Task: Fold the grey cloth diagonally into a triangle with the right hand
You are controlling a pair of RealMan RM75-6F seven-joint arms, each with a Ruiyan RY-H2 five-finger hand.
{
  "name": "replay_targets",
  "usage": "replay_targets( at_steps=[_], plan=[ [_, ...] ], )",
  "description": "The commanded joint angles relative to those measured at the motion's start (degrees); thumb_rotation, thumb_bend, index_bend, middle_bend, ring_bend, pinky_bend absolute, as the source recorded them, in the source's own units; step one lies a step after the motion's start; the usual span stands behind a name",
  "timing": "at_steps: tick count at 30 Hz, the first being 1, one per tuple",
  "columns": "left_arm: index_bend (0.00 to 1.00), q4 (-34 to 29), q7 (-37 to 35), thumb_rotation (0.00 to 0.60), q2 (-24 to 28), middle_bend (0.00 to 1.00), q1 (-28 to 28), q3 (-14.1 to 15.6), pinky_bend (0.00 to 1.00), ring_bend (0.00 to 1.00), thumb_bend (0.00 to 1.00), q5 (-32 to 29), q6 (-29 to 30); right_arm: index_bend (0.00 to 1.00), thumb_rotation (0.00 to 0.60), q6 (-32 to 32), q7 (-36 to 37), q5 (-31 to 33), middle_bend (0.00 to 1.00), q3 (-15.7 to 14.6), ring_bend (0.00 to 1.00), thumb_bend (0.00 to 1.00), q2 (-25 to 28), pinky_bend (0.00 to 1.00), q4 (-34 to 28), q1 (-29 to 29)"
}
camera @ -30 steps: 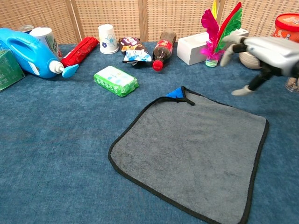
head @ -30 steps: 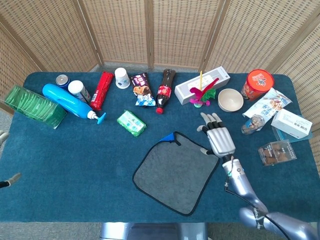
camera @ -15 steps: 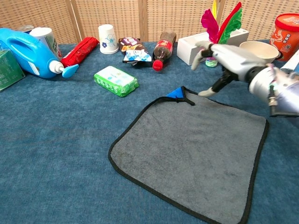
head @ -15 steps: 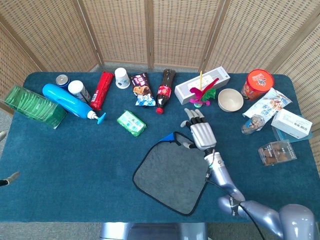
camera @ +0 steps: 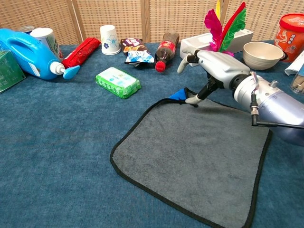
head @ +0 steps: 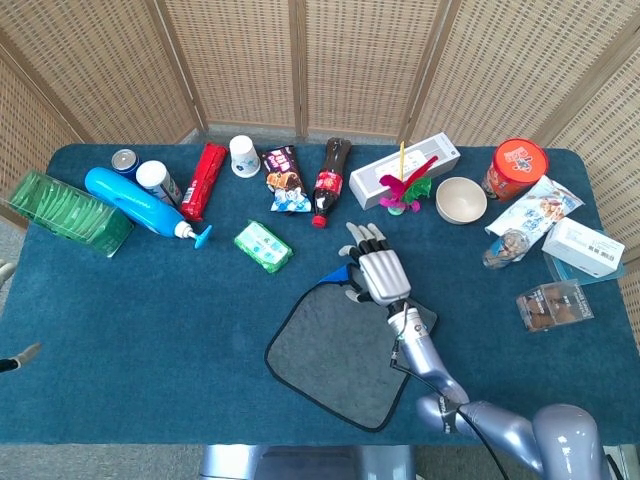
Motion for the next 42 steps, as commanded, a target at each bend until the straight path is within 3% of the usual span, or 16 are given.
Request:
replay_targets(
  at_steps=[1,27,42],
  plan=[
    [0.06,0.0,0.1,0.6,0.0,0.0,-0.1,0.0,0.0,0.0,0.22,0.0,-0.1,0.3,0.6,-0.1,0.0,-0.2,0.0,-0.3,0.0,0.02,-0.5,0.0,0.8,0.3],
    [0.06,0.2,-0.4,0.6,0.1,0.0,-0.1,-0.1,0.0,0.0,0.22,-0.3,-0.4,0.4,0.6,0.7,7.2,-1.7,0.0,-0.7,0.0,0.0,-9.1,0.0,16.6,3.3],
    [0.06,0.3,-0.3,0.6,0.1,0.0,-0.2,-0.1,0.0,0.0,0.22,-0.4,-0.5,0.47,0.6,0.8,8.7,-2.6,0.0,-0.9,0.0,0.23,-11.3,0.0,22.0,5.2]
  ],
)
